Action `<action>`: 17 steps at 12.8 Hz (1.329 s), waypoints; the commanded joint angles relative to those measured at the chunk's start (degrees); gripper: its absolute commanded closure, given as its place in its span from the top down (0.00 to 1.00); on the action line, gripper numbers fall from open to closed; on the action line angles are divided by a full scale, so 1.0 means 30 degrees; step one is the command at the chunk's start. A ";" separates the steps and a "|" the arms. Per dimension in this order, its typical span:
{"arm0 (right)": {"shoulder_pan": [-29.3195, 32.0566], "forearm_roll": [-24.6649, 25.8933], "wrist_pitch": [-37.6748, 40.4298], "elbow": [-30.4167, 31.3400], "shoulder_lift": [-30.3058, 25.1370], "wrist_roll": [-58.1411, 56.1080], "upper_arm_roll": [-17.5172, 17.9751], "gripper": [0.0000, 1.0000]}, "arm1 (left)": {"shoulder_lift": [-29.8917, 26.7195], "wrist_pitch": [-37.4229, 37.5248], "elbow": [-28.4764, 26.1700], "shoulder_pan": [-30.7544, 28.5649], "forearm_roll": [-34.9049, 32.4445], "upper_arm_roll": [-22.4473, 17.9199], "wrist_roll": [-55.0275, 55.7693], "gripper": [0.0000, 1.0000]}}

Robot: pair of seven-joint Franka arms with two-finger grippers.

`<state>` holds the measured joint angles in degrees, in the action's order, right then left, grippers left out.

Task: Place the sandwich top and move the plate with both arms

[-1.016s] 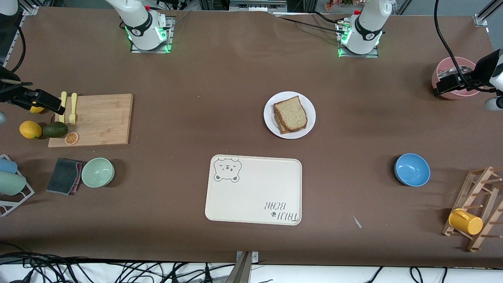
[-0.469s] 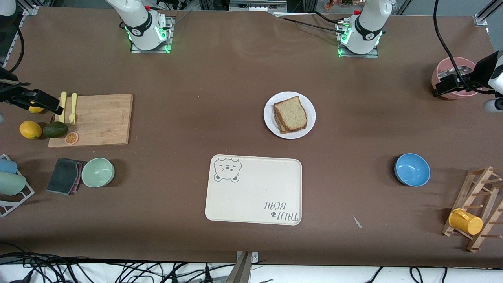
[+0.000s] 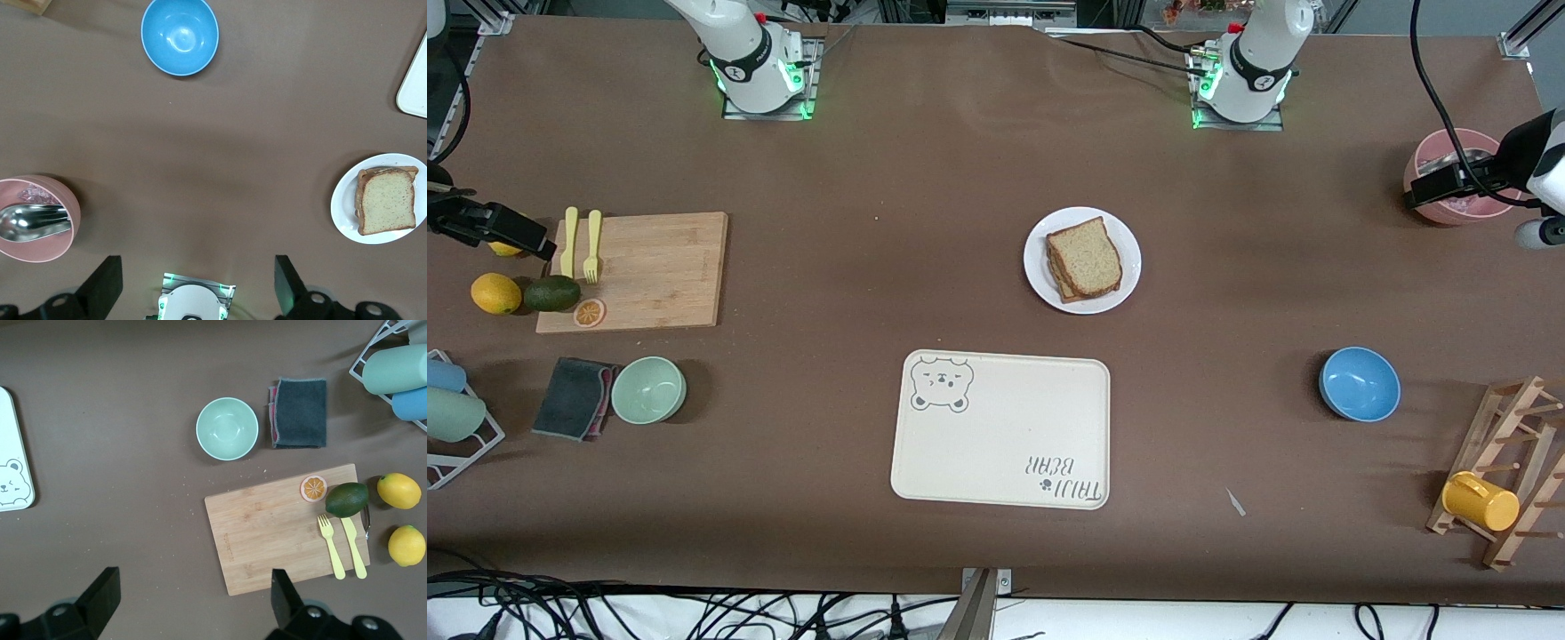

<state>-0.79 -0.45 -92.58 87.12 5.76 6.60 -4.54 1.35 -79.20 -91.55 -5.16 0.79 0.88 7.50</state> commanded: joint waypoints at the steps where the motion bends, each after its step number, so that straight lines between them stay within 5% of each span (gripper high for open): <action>1: 0.0000 -0.0319 0.0128 -0.0358 0.0015 0.0143 0.0108 1.00 | -0.0097 -0.0053 -0.0040 -0.0127 0.0439 0.0001 -0.0097 1.00; 17: -0.0205 -0.0290 0.0040 -0.0416 0.0044 0.0349 0.0753 1.00 | -0.0126 -0.1050 -0.0362 0.0019 0.0468 0.0030 -0.0068 1.00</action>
<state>-1.65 -0.63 -92.72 87.05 5.75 7.05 -2.48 1.38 -81.78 -91.95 -5.11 0.79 1.01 7.50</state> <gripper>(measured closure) 0.000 0.000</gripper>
